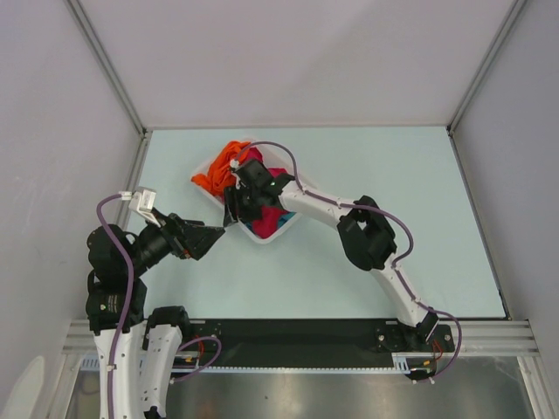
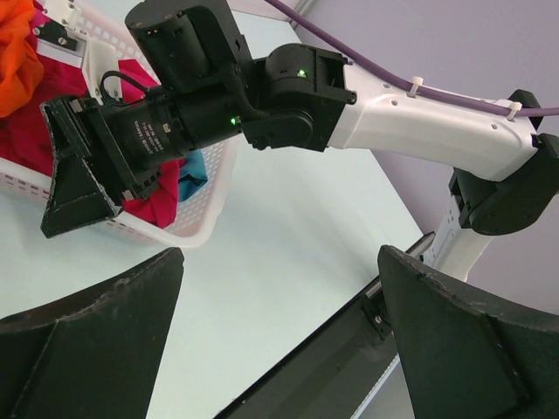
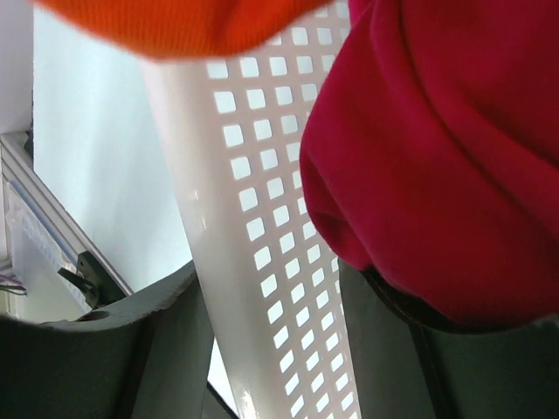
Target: Fold and stack the t-shirts
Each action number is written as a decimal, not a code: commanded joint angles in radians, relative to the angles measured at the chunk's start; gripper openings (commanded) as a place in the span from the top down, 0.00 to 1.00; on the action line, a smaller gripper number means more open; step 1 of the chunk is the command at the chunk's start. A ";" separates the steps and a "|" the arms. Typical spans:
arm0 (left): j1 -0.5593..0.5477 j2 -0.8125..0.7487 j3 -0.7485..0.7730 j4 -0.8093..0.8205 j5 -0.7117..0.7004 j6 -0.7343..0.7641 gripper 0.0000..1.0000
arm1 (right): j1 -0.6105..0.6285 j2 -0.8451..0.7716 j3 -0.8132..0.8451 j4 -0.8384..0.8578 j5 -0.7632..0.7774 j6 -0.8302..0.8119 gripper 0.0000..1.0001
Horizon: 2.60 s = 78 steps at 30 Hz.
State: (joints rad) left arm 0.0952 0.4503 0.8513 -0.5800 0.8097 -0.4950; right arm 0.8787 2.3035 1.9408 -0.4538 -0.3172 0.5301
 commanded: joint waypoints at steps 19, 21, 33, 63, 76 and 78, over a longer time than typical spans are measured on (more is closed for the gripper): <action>0.009 0.008 0.029 0.017 -0.009 0.029 0.00 | -0.037 0.004 0.310 -0.290 0.027 0.031 0.32; 0.009 0.011 0.025 0.025 -0.007 0.027 0.00 | -0.046 -0.013 0.319 -0.298 0.039 0.027 0.32; 0.009 0.021 0.019 0.037 -0.010 0.027 0.00 | -0.118 -0.118 0.277 -0.321 0.092 -0.004 0.31; 0.009 -0.004 -0.032 0.035 -0.015 0.036 0.00 | -0.170 -0.194 0.021 -0.270 0.167 -0.074 1.00; 0.009 0.034 -0.080 0.019 -0.027 0.016 0.01 | -0.198 -0.528 0.279 -0.456 0.496 -0.163 1.00; 0.009 0.033 -0.090 0.034 -0.026 0.009 0.00 | -0.201 -0.590 0.268 -0.454 0.553 -0.170 1.00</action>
State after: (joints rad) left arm 0.0952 0.4793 0.7734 -0.5724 0.7872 -0.4877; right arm 0.6899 1.8977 2.1445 -0.8715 0.0509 0.4042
